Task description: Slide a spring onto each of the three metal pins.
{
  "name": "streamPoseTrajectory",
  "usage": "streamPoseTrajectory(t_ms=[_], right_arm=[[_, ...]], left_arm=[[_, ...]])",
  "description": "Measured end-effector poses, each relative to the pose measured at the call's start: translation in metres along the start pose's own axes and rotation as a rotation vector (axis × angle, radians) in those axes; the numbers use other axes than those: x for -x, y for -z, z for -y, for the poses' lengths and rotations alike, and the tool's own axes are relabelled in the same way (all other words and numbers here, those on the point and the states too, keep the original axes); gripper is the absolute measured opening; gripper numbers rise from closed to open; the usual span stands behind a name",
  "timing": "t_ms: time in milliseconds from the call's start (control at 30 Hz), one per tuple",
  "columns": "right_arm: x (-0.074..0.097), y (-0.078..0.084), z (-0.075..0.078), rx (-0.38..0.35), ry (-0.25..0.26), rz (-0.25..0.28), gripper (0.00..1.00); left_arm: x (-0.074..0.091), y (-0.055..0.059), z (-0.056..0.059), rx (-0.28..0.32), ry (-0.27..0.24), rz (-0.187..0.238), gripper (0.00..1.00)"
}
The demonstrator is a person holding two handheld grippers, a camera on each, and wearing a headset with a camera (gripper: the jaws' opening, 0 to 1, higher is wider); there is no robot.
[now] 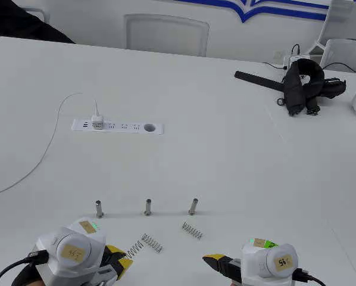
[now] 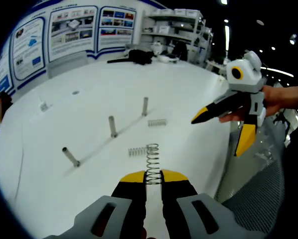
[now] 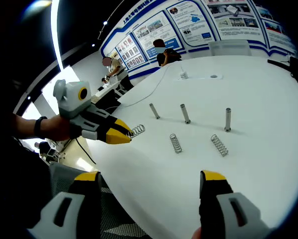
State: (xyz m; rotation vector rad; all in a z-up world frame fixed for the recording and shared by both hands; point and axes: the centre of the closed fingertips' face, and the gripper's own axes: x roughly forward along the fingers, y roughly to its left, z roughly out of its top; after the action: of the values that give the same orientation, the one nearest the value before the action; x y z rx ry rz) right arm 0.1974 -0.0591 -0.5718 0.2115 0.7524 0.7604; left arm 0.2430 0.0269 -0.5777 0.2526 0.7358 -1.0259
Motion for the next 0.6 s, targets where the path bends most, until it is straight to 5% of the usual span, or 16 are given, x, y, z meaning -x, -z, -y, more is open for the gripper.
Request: streamPoseTrajectory(t_ms=[267,600], right_arm=[[0.003,-0.015,-0.003,-0.015,-0.042,0.041,0.73],[0.006,-0.037,-0.014,-0.066,-0.141,0.108,0.46]], left_arm=[[-0.002,-0.01,0.026,-0.045,0.059,0.015,0.1],[-0.004,-0.019,0.051,-0.099,0.111,0.03,0.1]])
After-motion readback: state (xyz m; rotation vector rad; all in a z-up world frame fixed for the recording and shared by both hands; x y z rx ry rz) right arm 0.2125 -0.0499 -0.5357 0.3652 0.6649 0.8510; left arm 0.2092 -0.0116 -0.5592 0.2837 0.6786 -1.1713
